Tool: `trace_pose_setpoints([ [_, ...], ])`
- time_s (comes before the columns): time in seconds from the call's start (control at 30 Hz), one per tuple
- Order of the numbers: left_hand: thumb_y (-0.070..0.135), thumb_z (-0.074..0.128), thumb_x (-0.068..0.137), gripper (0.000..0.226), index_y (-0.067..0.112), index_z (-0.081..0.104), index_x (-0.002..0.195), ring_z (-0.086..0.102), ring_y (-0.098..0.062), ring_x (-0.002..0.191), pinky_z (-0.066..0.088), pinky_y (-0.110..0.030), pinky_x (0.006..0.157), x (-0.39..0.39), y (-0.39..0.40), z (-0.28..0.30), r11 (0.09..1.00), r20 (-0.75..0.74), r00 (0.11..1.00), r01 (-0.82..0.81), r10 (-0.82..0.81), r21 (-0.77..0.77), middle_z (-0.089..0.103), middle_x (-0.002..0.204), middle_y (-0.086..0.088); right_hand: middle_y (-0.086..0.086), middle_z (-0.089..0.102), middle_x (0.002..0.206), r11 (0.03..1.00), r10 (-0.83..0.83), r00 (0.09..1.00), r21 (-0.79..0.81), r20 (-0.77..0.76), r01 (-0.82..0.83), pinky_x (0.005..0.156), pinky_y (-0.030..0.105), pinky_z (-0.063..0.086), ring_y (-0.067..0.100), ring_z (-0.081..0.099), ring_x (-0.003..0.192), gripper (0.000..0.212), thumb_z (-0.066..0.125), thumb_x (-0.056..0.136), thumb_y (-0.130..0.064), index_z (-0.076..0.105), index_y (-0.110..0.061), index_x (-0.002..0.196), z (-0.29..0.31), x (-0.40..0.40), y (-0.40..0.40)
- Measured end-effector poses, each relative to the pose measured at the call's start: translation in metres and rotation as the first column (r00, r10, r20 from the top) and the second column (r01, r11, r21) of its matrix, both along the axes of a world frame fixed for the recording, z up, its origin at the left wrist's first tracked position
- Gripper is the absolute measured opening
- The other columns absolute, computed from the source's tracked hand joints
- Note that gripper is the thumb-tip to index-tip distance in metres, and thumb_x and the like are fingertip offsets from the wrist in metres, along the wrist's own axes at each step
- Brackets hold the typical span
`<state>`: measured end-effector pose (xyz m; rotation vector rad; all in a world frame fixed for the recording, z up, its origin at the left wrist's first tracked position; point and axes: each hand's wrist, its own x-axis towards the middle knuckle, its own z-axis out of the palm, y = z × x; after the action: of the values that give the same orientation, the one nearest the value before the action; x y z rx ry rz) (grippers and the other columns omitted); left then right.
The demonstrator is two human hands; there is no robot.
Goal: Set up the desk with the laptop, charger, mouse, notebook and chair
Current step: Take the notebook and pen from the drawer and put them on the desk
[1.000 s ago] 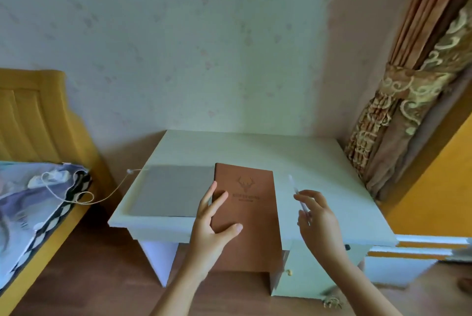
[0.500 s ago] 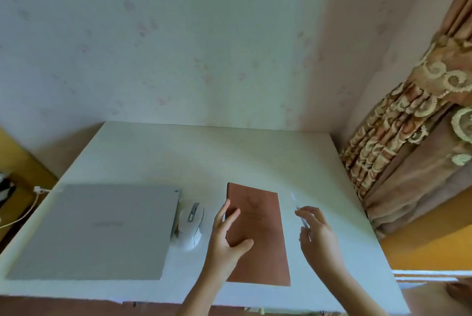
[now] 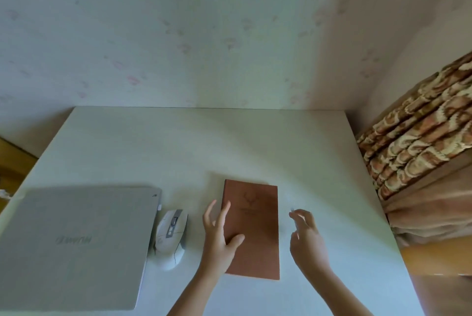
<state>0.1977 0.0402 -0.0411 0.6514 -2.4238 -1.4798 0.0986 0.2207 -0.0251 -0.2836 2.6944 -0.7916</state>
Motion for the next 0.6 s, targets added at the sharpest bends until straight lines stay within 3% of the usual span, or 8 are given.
trace_pose_setpoints([
  [0.07, -0.003, 0.073, 0.077, 0.073, 0.014, 0.041, 0.140, 0.013, 0.028, 0.125, 0.020, 0.005, 0.095, -0.002, 0.000, -0.002, 1.000, 0.007, 1.000, 0.002, -0.002, -0.017, 0.013, 0.148, -0.005, -0.006, 0.036, 0.140, 1.000, 0.009, 1.000, 0.020, 0.009, -0.010, 0.061, 0.030, 0.049, 0.023, 0.063, 0.077, 0.049, 0.041, 0.086, 0.005, 0.050, -0.013, 0.130, -0.005, -0.002, -0.004],
  [0.13, -0.002, 0.073, 0.077, 0.070, 0.014, 0.043, 0.139, 0.012, 0.028, 0.125, 0.022, -0.004, 0.099, -0.004, 0.001, -0.007, 1.000, 0.016, 1.000, -0.011, 0.012, -0.027, 0.014, 0.149, -0.003, -0.005, 0.035, 0.141, 1.000, 0.007, 1.000, 0.030, 0.018, -0.007, 0.062, 0.033, 0.051, 0.023, 0.064, 0.076, 0.050, 0.042, 0.085, 0.006, 0.049, -0.013, 0.131, -0.010, -0.003, -0.007],
  [0.2, 0.000, 0.074, 0.077, 0.069, 0.018, 0.045, 0.137, 0.016, 0.021, 0.130, 0.026, -0.018, 0.103, -0.005, 0.003, -0.013, 0.998, 0.021, 0.999, -0.042, 0.043, -0.039, 0.016, 0.148, 0.001, -0.003, 0.035, 0.141, 0.999, 0.013, 1.000, 0.034, 0.015, -0.013, 0.063, 0.034, 0.052, 0.023, 0.064, 0.080, 0.052, 0.042, 0.083, 0.007, 0.049, -0.014, 0.131, -0.015, -0.004, -0.009],
  [0.3, 0.002, 0.074, 0.078, 0.067, 0.021, 0.046, 0.136, 0.028, -0.001, 0.134, 0.027, -0.026, 0.106, -0.007, 0.010, -0.019, 0.993, 0.011, 0.996, -0.090, 0.091, -0.072, 0.021, 0.147, 0.001, -0.003, 0.034, 0.143, 0.999, 0.021, 1.000, 0.044, 0.000, -0.021, 0.067, 0.029, 0.051, 0.021, 0.059, 0.103, 0.057, 0.043, 0.081, 0.009, 0.047, -0.014, 0.133, -0.017, -0.005, -0.012],
  [0.37, 0.002, 0.073, 0.079, 0.064, 0.017, 0.048, 0.135, 0.028, -0.010, 0.135, 0.026, -0.024, 0.107, -0.008, 0.014, -0.021, 0.989, 0.005, 0.994, -0.112, 0.113, -0.101, 0.024, 0.147, -0.002, -0.003, 0.033, 0.144, 0.998, 0.023, 1.000, 0.055, -0.008, -0.023, 0.071, 0.027, 0.049, 0.020, 0.051, 0.116, 0.058, 0.043, 0.081, 0.009, 0.046, -0.014, 0.134, -0.017, -0.004, -0.015],
  [0.5, 0.002, 0.071, 0.081, 0.057, 0.015, 0.052, 0.133, 0.030, -0.013, 0.135, 0.017, -0.002, 0.104, -0.007, 0.018, -0.028, 0.985, 0.025, 0.996, -0.083, 0.087, -0.149, 0.030, 0.145, -0.001, -0.001, 0.031, 0.146, 0.995, 0.043, 0.999, 0.094, -0.019, -0.041, 0.076, 0.030, 0.051, 0.020, 0.040, 0.126, 0.056, 0.044, 0.084, 0.006, 0.044, -0.015, 0.136, -0.014, -0.004, -0.019],
  [0.6, 0.010, 0.070, 0.084, 0.054, 0.020, 0.053, 0.133, 0.029, -0.005, 0.134, 0.021, -0.005, 0.103, -0.005, 0.015, -0.031, 0.976, 0.067, 0.996, -0.042, 0.057, -0.214, 0.030, 0.150, 0.006, -0.002, 0.030, 0.147, 0.992, 0.054, 0.998, 0.115, -0.013, -0.052, 0.076, 0.029, 0.051, 0.018, 0.039, 0.128, 0.055, 0.046, 0.085, 0.003, 0.043, -0.016, 0.136, -0.013, -0.003, -0.018],
])
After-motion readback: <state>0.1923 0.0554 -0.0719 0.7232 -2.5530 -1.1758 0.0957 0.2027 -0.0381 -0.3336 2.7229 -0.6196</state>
